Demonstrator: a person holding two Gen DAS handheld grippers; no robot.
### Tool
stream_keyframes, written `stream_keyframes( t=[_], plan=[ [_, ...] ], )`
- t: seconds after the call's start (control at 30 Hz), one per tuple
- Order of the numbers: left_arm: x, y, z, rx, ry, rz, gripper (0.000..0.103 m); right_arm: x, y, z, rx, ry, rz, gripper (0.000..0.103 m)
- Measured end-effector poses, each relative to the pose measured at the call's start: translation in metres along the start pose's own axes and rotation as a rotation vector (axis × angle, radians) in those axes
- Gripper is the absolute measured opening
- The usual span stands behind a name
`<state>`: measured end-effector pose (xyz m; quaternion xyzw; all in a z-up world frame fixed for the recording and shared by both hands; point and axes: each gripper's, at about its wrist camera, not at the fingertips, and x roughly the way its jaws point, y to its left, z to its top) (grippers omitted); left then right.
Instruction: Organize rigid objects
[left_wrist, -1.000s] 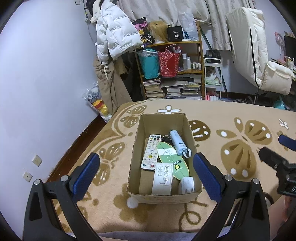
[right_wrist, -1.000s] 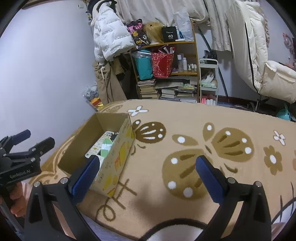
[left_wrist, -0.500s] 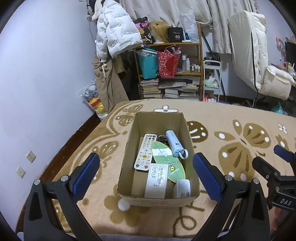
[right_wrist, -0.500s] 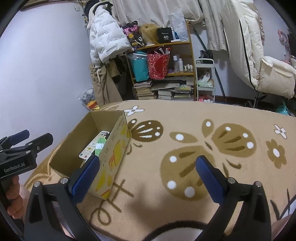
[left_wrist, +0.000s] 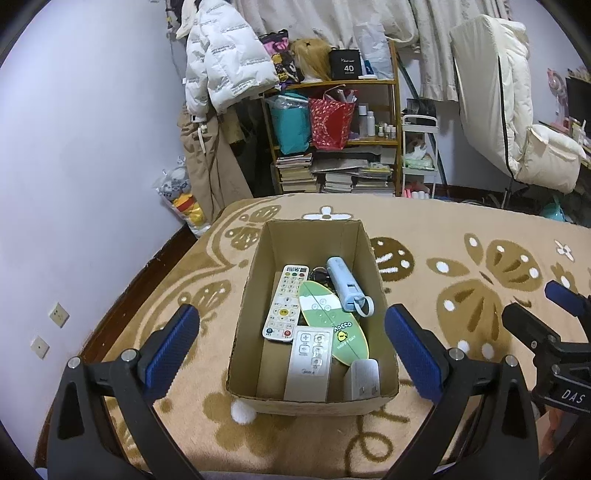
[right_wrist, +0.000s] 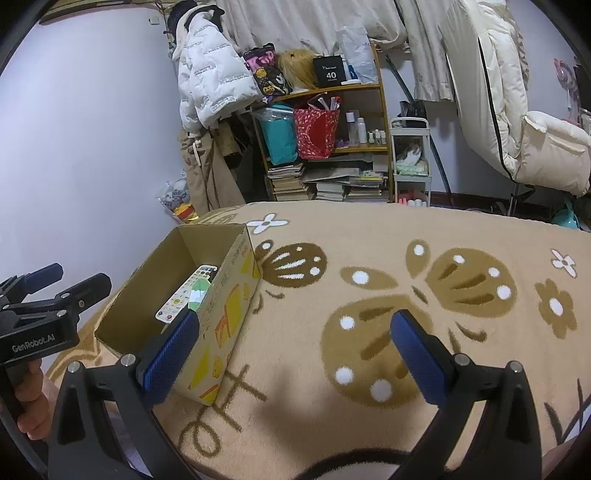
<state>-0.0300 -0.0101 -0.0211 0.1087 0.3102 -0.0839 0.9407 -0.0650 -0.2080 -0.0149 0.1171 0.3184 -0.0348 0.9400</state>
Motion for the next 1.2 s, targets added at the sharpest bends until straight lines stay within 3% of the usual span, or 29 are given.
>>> stream_keyframes(
  t=[1.2],
  plan=[
    [-0.0021,-0.0010,-0.0041,0.014,0.012,0.020,0.100,0.0015,-0.0005,0.0023,0.005,-0.008,-0.007,0.103]
  ],
)
